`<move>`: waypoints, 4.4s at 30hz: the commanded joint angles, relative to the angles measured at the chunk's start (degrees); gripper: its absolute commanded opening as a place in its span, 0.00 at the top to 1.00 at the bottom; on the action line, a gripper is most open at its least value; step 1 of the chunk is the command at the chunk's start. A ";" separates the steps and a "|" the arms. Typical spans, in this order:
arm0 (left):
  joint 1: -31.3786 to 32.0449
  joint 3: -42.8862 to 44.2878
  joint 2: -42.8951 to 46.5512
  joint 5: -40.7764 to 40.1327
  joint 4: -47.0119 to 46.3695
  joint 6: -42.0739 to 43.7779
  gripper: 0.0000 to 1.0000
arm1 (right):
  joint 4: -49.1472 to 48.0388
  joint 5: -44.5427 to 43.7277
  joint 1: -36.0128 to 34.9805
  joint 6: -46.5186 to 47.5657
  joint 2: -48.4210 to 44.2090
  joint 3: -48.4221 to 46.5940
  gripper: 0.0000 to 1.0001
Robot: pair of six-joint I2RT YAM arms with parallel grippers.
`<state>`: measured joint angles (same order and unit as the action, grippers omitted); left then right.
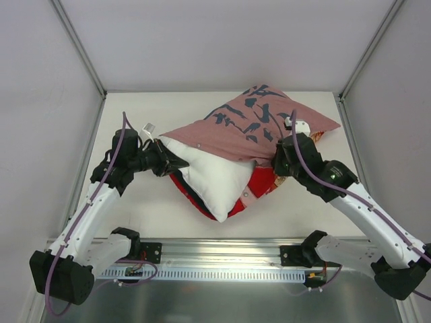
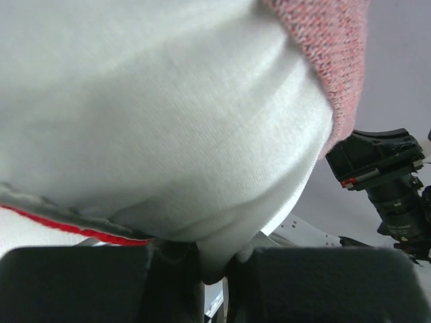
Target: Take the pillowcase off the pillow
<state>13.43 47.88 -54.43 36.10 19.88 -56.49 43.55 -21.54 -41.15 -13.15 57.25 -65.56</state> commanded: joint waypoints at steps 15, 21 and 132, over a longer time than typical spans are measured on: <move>-1.48 2.66 2.58 5.30 -3.97 -0.47 1.00 | -3.65 -4.21 -7.10 3.38 -0.12 2.14 0.25; -1.48 -0.15 3.46 5.39 -3.88 1.38 1.00 | -0.67 7.11 -8.86 12.60 5.56 -13.32 0.07; -36.45 18.20 -5.24 27.36 9.21 9.38 1.00 | -28.44 32.09 63.11 -24.92 19.78 3.60 0.99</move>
<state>-19.14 60.03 -59.66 58.70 32.53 -44.27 11.44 18.44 17.65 -41.39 86.87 -61.56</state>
